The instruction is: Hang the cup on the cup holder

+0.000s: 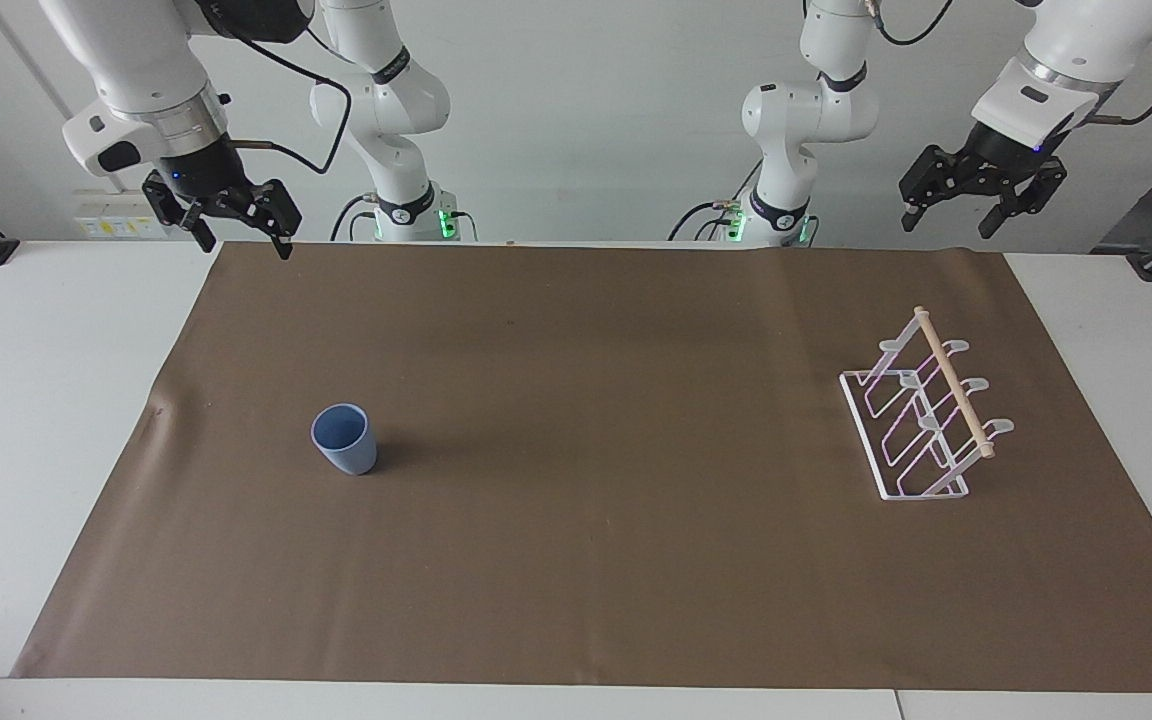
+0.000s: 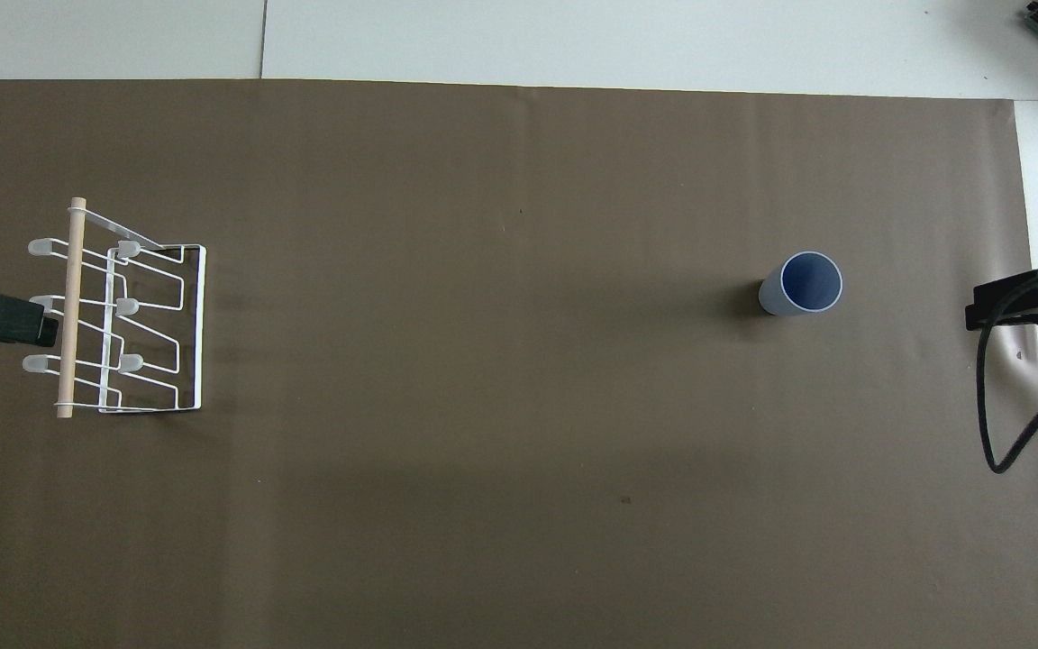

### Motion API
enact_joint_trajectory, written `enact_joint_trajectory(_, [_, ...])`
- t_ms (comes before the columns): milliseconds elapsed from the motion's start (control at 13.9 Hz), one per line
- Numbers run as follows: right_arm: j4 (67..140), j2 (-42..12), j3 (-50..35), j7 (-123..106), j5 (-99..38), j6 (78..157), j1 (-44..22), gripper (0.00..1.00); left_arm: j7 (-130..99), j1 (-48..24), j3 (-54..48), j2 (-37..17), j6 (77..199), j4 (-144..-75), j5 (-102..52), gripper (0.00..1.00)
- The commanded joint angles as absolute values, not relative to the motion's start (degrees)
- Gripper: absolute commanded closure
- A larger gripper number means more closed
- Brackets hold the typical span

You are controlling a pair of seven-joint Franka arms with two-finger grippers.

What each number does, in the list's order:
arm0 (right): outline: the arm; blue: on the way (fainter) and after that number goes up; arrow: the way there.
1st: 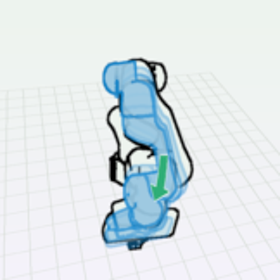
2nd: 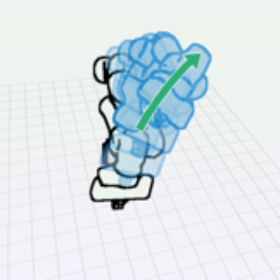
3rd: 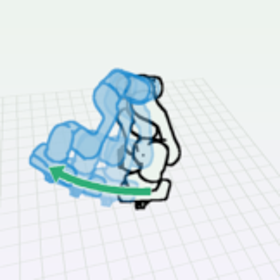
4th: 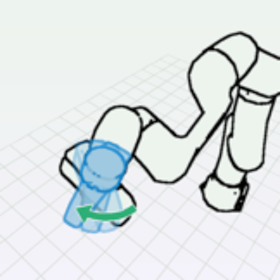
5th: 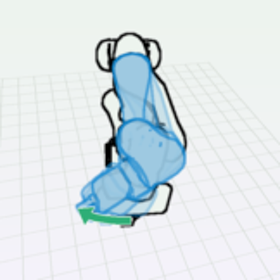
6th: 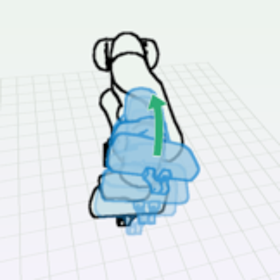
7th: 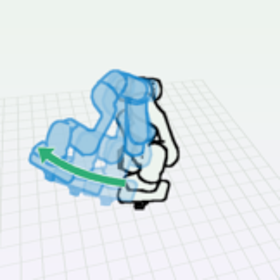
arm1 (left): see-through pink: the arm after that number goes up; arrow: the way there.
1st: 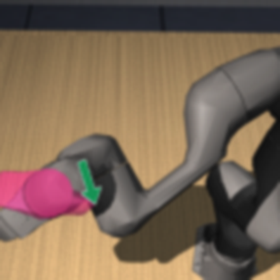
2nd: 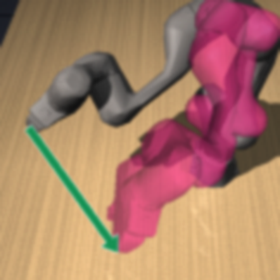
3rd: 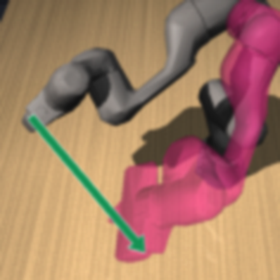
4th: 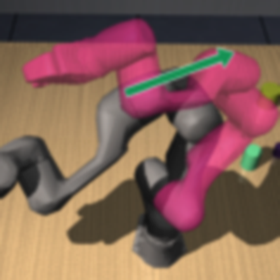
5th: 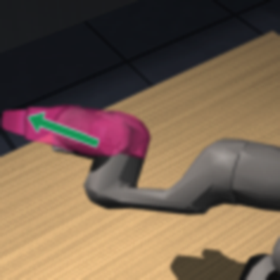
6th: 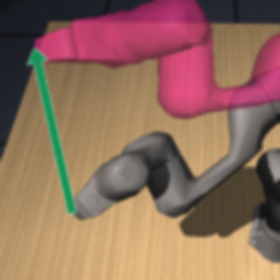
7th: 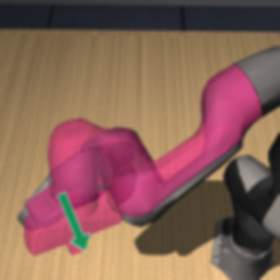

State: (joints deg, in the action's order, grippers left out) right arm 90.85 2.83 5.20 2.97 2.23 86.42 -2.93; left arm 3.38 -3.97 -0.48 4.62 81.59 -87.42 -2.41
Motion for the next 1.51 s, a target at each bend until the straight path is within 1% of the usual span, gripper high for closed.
enact_joint_trajectory(0, [90.8,3.3,5.0,3.3,1.1,86.3,-2.6,0.0,2.7,-3.8,-0.9,6.2,81.3,-88.6,-1.4,0.0])
enact_joint_trajectory(430, [91.1,3.5,5.0,4.0,0.9,86.2,-2.6,0.0,3.3,-3.8,-1.0,6.7,82.4,-88.4,-1.4,0.0])
enact_joint_trajectory(717, [91.4,3.9,5.0,5.1,0.9,86.5,-2.8,0.0,3.6,-3.6,-1.1,3.9,78.8,-82.9,-1.2,0.0])
enact_joint_trajectory(789, [91.6,4.0,5.0,5.1,0.9,86.5,-2.7,0.0,3.6,-3.7,-1.1,3.8,78.8,-82.7,-1.2,0.0])
enact_joint_trajectory(1219, [92.4,4.2,4.9,5.0,0.9,86.9,-2.9,0.0,3.5,-3.8,-1.2,4.1,78.3,-83.1,-1.4,0.0])
enact_joint_trajectory(1434, [92.5,4.3,5.0,5.1,0.9,86.9,-2.9,0.0,3.2,-4.0,-1.2,5.6,78.3,-85.4,-1.4,0.0])
